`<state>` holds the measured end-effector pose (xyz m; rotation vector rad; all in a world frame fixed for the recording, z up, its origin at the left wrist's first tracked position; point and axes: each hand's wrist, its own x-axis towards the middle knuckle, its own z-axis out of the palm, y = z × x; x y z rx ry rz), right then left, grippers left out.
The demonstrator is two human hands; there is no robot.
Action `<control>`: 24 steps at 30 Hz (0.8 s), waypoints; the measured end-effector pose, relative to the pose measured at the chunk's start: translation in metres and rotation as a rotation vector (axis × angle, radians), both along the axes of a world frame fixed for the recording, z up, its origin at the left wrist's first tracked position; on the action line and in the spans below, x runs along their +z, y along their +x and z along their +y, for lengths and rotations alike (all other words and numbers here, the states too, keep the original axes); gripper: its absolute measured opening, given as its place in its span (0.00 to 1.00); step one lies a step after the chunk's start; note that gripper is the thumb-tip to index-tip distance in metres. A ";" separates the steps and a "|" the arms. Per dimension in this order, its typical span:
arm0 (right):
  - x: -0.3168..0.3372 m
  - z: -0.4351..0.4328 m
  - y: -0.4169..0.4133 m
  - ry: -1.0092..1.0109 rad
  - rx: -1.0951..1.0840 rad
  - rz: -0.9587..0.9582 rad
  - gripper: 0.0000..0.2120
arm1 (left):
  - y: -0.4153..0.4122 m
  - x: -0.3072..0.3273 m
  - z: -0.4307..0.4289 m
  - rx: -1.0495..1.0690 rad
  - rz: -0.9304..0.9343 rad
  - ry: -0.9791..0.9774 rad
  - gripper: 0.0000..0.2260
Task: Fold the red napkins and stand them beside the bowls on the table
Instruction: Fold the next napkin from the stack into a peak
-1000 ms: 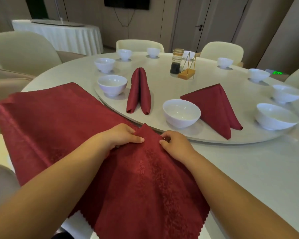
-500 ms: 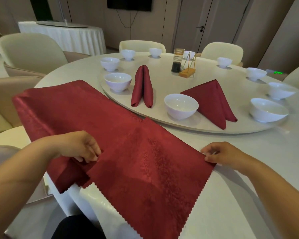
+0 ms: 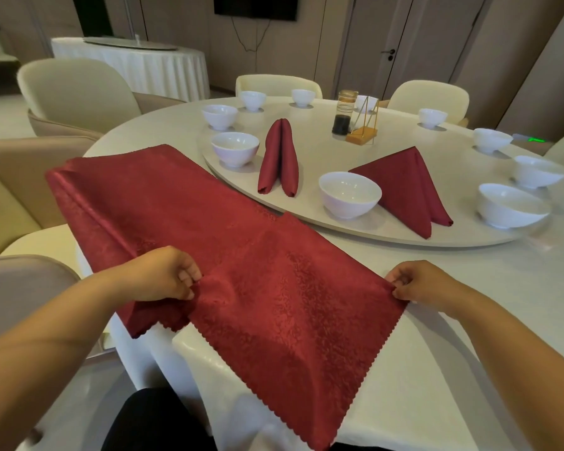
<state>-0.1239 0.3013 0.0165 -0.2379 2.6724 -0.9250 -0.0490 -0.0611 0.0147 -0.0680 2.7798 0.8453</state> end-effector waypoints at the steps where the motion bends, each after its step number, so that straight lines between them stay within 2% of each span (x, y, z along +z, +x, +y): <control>1: -0.001 0.000 0.000 -0.001 0.001 0.012 0.15 | 0.002 0.000 0.001 -0.007 0.018 -0.002 0.15; 6: -0.013 -0.001 0.002 0.024 -0.026 0.185 0.17 | 0.013 -0.011 -0.002 -0.040 0.238 -0.020 0.19; 8: -0.020 0.000 0.007 0.001 -0.035 0.299 0.19 | 0.019 -0.023 -0.005 -0.091 0.457 -0.064 0.20; 9: -0.023 0.001 0.010 -0.018 -0.032 0.350 0.20 | 0.023 -0.027 -0.005 -0.140 0.598 -0.097 0.18; 11: -0.028 0.004 0.015 -0.051 -0.007 0.432 0.22 | 0.032 -0.035 -0.002 -0.235 0.786 -0.176 0.06; 12: -0.030 0.005 0.016 -0.061 0.009 0.464 0.23 | 0.035 -0.038 -0.002 -0.244 0.828 -0.212 0.08; 14: -0.035 0.008 0.016 -0.070 0.032 0.500 0.25 | 0.036 -0.041 -0.001 -0.232 0.871 -0.242 0.12; 17: -0.037 0.012 0.014 -0.086 0.045 0.493 0.25 | 0.037 -0.045 0.000 -0.220 0.900 -0.176 0.08; 24: -0.036 0.019 0.019 -0.094 0.079 0.488 0.31 | 0.037 -0.044 0.000 -0.139 0.786 -0.019 0.15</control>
